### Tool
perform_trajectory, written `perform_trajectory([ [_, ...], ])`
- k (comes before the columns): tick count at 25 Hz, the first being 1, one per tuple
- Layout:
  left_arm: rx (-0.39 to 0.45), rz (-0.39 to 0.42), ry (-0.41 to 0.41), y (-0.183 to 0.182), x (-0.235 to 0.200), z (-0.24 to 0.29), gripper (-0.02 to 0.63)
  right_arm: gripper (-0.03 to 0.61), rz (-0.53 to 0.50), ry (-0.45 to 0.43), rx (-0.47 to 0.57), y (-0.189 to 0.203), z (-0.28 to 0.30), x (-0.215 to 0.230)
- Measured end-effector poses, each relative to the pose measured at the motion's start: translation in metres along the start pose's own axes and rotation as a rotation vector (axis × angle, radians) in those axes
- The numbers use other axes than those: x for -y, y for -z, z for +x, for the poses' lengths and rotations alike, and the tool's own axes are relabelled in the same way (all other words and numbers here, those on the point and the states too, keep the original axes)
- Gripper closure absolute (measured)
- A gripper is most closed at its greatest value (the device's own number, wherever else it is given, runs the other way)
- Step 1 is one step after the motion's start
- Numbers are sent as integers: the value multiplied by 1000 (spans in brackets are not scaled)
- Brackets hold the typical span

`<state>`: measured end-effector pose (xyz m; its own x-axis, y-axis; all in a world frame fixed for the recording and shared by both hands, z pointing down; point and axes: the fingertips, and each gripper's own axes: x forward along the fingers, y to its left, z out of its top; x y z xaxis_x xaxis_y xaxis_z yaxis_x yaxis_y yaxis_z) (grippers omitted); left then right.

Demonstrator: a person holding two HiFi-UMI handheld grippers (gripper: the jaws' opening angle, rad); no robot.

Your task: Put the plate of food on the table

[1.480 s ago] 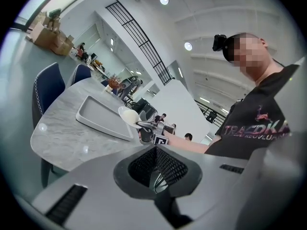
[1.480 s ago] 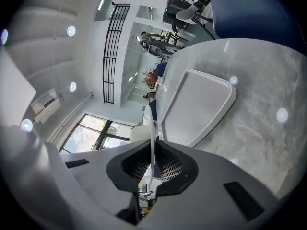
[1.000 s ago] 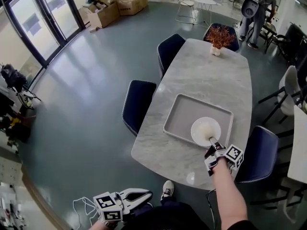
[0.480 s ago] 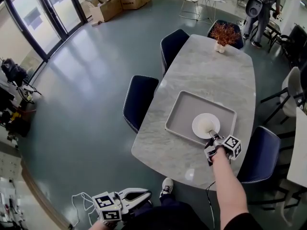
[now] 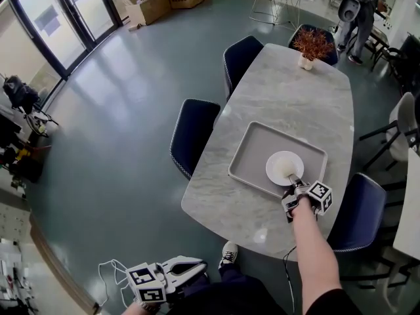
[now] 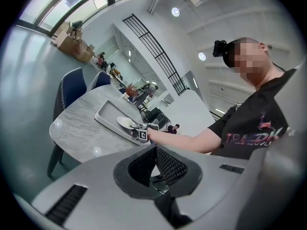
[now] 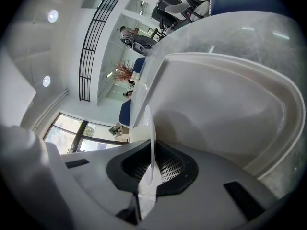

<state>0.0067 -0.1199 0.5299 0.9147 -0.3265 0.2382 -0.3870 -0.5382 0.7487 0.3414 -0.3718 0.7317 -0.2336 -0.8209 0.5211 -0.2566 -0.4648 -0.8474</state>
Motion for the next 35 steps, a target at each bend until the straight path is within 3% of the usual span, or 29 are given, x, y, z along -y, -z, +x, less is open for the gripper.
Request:
perform_trajectory([
  [12, -1, -5, 4, 4, 2, 0, 607, 552, -5, 24, -4, 0, 7, 0],
  [24, 3, -7, 5, 4, 2, 0, 607, 551, -2, 101, -40, -6, 13, 7],
  [35, 5, 1, 12, 3, 4, -2, 607, 532, -144, 218, -77, -11, 15, 10],
])
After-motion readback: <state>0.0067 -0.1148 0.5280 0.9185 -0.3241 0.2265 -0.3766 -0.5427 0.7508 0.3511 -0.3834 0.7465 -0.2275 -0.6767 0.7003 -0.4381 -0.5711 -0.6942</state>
